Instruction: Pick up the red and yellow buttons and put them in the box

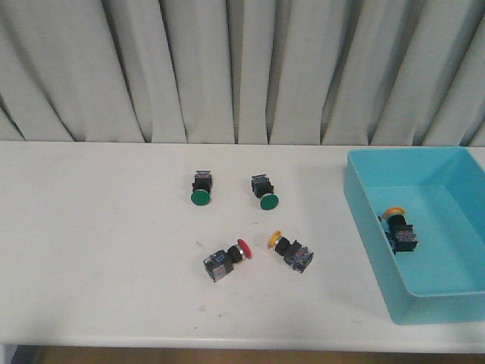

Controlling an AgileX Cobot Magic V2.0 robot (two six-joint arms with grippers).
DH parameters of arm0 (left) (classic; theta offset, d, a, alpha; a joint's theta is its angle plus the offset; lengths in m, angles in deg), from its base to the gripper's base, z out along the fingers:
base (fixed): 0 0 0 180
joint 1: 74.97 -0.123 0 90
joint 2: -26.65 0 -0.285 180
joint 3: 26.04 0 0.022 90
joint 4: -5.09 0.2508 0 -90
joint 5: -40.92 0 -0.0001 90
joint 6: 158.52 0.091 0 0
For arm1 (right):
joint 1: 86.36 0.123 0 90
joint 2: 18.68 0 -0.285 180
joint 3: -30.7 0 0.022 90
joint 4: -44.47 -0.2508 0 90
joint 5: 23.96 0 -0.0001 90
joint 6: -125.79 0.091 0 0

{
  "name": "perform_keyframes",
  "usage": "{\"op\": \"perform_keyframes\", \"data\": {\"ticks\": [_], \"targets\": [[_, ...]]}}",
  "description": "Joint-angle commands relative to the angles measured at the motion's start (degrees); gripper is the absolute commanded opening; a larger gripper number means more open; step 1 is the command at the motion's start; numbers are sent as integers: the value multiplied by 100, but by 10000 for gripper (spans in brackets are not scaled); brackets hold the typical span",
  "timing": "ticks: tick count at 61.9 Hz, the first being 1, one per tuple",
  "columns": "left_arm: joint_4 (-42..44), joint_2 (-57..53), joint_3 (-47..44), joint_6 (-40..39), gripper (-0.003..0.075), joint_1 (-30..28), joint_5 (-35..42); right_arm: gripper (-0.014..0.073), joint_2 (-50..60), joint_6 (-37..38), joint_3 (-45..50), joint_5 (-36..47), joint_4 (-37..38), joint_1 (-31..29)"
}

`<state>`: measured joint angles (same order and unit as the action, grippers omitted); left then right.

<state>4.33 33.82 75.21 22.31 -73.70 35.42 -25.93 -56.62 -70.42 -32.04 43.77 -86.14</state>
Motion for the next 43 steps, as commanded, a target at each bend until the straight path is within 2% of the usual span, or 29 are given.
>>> {"op": "perform_keyframes", "data": {"ticks": [1, 43], "targets": [[-63, -83, -282, -30, -6, -15, 405, -3, 71, 1, 44, 467, -1, 5], [-63, -83, -282, -30, -6, -15, 405, -3, 71, 140, 39, 407, -1, -1]]}}
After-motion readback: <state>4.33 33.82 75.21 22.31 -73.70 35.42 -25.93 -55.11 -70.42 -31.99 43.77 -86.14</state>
